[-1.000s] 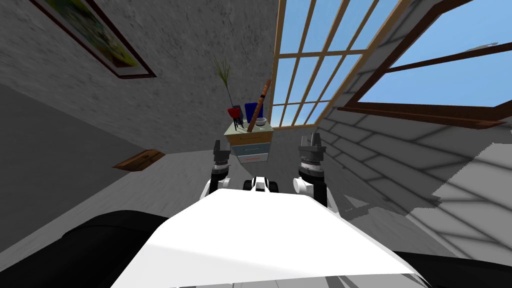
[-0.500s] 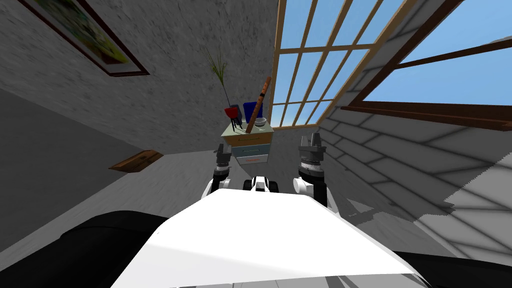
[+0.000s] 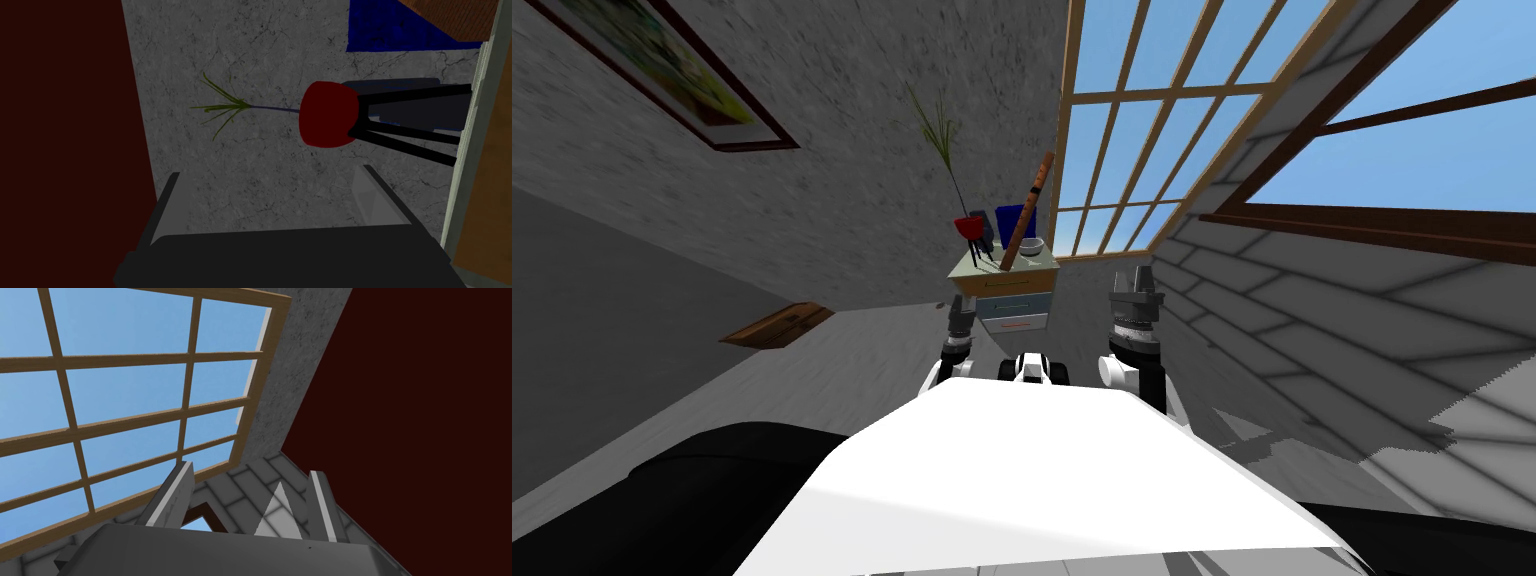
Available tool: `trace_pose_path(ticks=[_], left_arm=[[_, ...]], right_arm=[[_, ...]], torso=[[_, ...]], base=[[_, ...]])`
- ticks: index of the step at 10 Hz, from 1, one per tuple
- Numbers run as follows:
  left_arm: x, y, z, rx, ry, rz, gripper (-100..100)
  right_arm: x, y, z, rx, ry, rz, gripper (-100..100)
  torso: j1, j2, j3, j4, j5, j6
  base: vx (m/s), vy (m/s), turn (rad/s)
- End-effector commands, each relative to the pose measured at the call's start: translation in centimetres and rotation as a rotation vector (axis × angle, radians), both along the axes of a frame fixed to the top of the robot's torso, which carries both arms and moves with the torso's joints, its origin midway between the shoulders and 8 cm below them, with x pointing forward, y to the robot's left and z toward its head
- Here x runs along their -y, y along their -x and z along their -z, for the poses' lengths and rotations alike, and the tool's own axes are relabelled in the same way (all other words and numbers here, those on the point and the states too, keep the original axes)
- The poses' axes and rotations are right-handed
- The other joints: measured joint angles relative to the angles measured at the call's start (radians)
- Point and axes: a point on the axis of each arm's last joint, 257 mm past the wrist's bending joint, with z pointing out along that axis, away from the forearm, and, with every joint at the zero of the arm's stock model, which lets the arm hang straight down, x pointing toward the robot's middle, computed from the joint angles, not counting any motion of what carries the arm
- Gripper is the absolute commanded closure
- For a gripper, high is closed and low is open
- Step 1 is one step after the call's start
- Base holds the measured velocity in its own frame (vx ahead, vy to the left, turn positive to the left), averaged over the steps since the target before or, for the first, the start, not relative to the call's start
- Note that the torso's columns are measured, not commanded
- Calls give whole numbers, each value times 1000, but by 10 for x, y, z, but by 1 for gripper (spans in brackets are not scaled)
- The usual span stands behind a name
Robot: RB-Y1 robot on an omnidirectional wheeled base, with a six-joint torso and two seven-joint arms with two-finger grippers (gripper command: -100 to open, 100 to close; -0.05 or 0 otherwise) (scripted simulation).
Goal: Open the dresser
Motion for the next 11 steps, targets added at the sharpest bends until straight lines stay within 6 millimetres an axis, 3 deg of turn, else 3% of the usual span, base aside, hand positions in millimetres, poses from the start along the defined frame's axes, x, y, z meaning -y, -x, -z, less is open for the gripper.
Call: trace_pose_path(ticks=[1, 11], left_arm=[[-6, 3, 16, 7, -12, 3, -100], [-27, 14, 76, -6, -21, -12, -100]], right_arm=[[0, 0, 0, 0, 0, 0, 0], [0, 0, 0, 0, 0, 0, 0]], torso=[[1, 0, 0, 0, 0, 0], [0, 1, 1, 0, 0, 0]], base=[[128, -32, 7], [98, -27, 6]])
